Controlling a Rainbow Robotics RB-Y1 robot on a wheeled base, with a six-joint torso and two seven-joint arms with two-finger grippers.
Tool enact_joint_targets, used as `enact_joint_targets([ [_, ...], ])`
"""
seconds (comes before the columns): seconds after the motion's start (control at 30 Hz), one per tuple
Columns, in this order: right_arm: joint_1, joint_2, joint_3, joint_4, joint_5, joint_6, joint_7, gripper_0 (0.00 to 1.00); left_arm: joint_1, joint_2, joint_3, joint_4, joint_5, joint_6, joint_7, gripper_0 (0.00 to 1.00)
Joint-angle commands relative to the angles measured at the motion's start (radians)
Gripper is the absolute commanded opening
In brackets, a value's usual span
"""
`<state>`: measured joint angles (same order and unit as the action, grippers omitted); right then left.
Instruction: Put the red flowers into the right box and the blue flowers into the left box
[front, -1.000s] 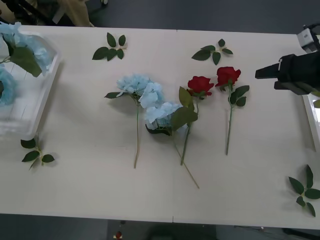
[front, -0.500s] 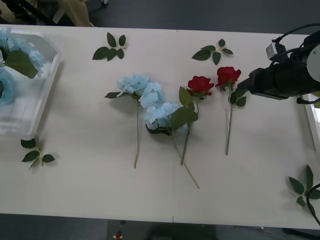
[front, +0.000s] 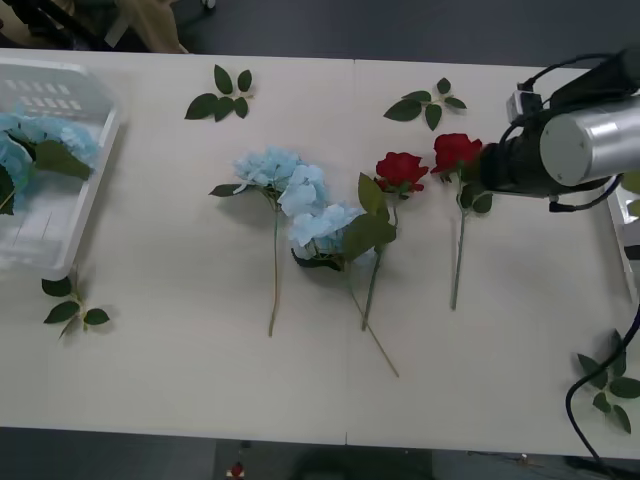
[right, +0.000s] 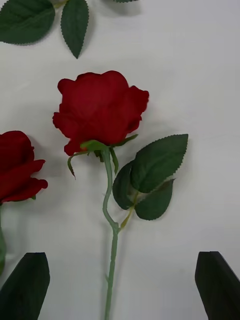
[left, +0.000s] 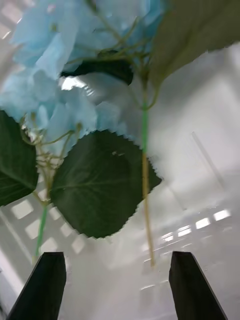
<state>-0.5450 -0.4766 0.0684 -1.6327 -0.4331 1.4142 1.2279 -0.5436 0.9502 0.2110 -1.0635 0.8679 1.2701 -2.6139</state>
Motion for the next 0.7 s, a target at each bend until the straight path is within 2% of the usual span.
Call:
enact_joint_targets([
  [0.03, -0.053, 0.032, -0.004, 0.051, 0.019, -0.061, -0.013, 0.86, -0.03, 0.018, 0.048, -0.041, 0.183, 0.094, 0.017, 0.6],
  [0.23, -0.087, 0.032, 0.08, 0.151, 0.056, -0.156, -0.019, 0.86, -0.041, -0.004, 0.041, -0.092, 0.517, 0.16, 0.025, 0.6],
  [0.43, -0.089, 0.033, 0.105, 0.22, 0.056, -0.232, -0.013, 0.86, -0.071, -0.06, 0.002, -0.219, 0.522, 0.184, 0.264, 0.6],
  [0.53, -0.089, 0.033, 0.108, 0.24, 0.06, -0.239, -0.013, 0.86, -0.071, -0.106, -0.032, -0.297, 0.51, 0.184, 0.431, 0.6],
  [0.7, -0.089, 0.035, 0.11, 0.278, 0.059, -0.255, -0.013, 0.86, -0.062, -0.18, -0.088, -0.365, 0.513, 0.184, 0.595, 0.6],
])
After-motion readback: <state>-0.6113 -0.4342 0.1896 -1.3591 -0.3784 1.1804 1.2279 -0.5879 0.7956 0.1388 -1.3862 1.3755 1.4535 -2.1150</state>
